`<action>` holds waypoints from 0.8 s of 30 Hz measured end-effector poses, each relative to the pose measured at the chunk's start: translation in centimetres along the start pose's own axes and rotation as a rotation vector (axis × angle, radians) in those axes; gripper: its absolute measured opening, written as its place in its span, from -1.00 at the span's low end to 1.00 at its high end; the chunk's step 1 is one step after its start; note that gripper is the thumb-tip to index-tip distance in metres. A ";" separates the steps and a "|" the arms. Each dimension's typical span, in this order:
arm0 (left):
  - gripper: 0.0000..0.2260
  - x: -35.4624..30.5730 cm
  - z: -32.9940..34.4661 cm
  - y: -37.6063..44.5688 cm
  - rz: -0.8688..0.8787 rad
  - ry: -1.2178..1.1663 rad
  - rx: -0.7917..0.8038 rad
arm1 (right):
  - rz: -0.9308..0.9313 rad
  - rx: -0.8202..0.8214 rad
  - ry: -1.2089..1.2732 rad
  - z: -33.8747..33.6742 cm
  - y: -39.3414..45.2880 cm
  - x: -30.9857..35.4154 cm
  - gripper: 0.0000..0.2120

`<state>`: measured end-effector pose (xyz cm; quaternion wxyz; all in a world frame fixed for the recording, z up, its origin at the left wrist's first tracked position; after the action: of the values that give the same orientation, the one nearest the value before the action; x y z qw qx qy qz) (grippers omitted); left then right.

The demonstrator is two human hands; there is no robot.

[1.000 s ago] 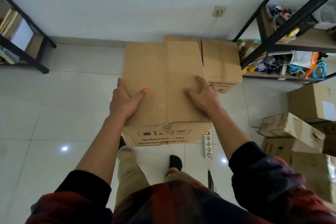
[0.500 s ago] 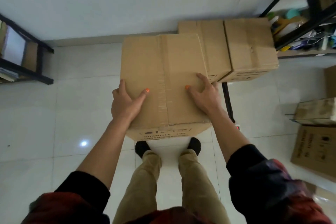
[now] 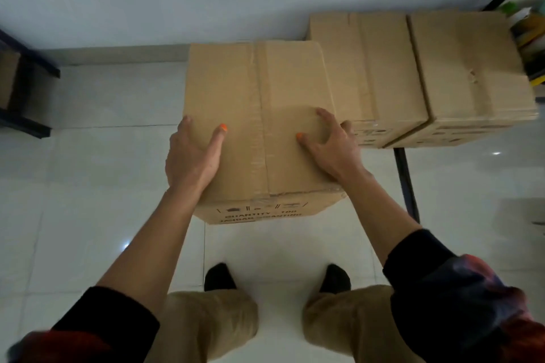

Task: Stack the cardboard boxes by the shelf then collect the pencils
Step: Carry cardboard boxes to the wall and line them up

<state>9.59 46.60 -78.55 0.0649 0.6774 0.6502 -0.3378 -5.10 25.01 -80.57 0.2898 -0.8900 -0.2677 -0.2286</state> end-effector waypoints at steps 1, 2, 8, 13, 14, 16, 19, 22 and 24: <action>-0.25 0.6 1.5 1.3 0.014 -0.018 0.007 | -0.013 -0.021 -0.052 1.1 1.4 -0.7 -0.30; -0.25 1.3 3.6 2.9 0.039 -0.044 0.011 | -0.039 -0.060 -0.124 2.6 3.3 -1.8 -0.30; -0.21 4.8 12.4 10.5 0.168 0.040 0.035 | -0.172 -0.085 -0.454 9.2 11.8 -5.8 -0.32; 0.00 5.1 17.2 15.4 0.170 0.336 -0.098 | -0.318 -0.212 -0.584 13.2 16.2 -7.5 -0.33; 0.00 4.2 17.0 16.1 0.162 0.325 -0.108 | -0.325 -0.223 -0.578 12.9 16.8 -7.1 -0.33; -0.02 3.4 16.7 16.2 0.161 0.294 -0.116 | -0.325 -0.234 -0.566 12.6 16.8 -6.6 -0.33; -0.03 3.1 16.7 14.8 0.242 0.333 -0.076 | -0.323 -0.258 -0.533 12.4 15.2 -6.5 -0.37; 0.07 3.8 16.5 14.0 0.358 0.430 0.042 | -0.426 -0.263 -0.572 12.4 13.6 -7.6 -0.34; 0.19 4.4 15.5 13.9 0.394 0.428 0.178 | -0.513 -0.207 -0.619 12.1 13.2 -8.8 -0.22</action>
<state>16.34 40.05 -97.66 -0.0689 0.8493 0.4731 -0.2240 -0.64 20.55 -99.55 0.0381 -0.8456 -0.5309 -0.0407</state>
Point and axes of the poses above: each hand's wrist, its own y-axis towards the middle knuckle, its own z-axis out of the palm, x = y × z, the point moved 2 cm from there along y, towards the middle knuckle
